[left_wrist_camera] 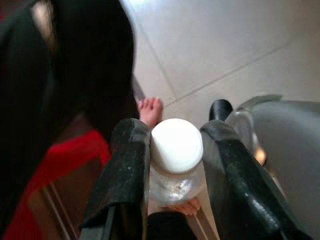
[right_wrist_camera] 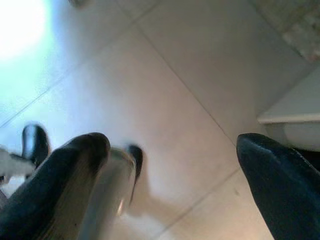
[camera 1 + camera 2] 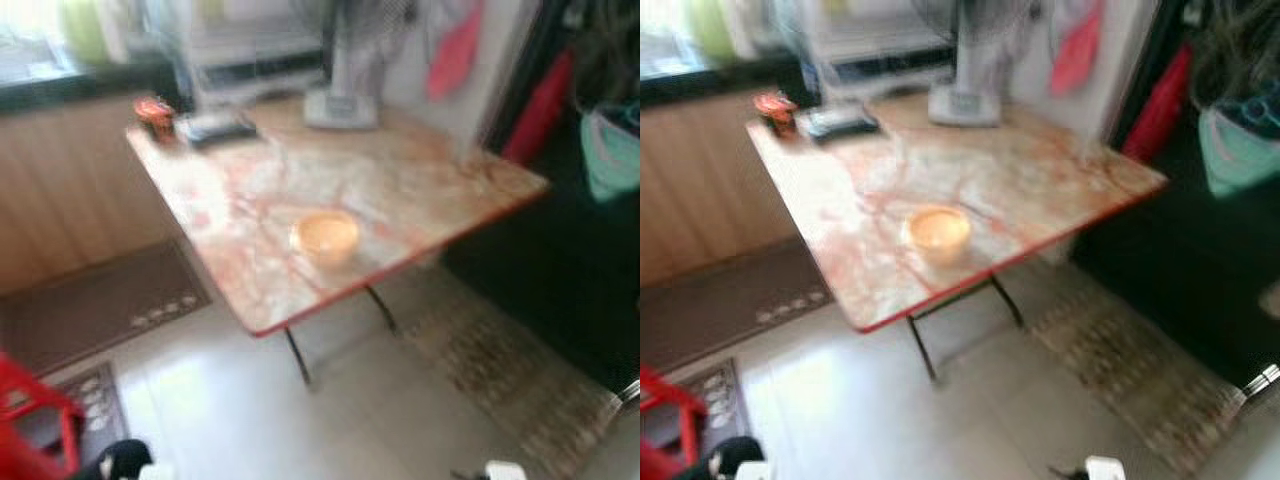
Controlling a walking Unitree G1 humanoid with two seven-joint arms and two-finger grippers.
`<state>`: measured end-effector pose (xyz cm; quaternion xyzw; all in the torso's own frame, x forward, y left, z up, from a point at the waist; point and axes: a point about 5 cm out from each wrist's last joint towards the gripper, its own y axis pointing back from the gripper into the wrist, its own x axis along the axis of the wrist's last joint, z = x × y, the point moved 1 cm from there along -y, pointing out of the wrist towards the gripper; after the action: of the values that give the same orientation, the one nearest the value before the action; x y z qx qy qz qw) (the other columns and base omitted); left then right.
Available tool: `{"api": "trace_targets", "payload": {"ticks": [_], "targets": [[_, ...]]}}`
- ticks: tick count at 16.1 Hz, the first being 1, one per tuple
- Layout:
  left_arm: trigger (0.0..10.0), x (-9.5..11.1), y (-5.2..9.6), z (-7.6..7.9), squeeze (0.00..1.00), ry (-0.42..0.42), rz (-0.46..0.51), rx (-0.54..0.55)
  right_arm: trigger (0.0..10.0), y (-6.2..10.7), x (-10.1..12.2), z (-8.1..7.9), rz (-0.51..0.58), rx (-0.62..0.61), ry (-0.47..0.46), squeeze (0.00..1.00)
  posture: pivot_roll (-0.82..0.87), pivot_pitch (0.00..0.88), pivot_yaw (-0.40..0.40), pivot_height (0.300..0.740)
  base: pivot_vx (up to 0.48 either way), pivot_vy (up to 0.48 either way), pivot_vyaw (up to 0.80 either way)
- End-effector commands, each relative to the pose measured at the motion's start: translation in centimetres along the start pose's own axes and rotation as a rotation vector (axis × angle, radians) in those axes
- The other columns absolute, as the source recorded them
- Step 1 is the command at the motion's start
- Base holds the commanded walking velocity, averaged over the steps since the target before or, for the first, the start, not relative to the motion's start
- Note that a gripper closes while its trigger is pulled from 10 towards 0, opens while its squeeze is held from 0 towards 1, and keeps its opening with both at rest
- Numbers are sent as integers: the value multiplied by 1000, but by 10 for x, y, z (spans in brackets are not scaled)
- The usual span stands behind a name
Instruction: Restocking fridge
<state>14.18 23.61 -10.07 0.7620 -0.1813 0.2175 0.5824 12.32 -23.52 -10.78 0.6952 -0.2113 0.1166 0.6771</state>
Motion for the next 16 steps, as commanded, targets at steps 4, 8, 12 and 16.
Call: {"api": "trace_targets", "payload": {"ticks": [4,8,12,16], "targets": [[10000,10,-2,-2,0,15,29,13,10000,-1,7,1,12,-16,-2,0,39,0,-71,740,0,0,0],[10000,8,-1,0,0,21,28,-12,10000,-1,6,-1,6,-13,-2,0,24,0,-54,740,0,0,-789],[10000,9,-2,4,0,15,28,-31,10000,-1,3,-1,-3,-12,9,0,26,0,-49,740,0,0,-800],[10000,7,-2,-1,0,-35,16,-34,10000,-1,0,-3,-7,-3,1,0,24,0,-36,740,0,-203,-800]]}}
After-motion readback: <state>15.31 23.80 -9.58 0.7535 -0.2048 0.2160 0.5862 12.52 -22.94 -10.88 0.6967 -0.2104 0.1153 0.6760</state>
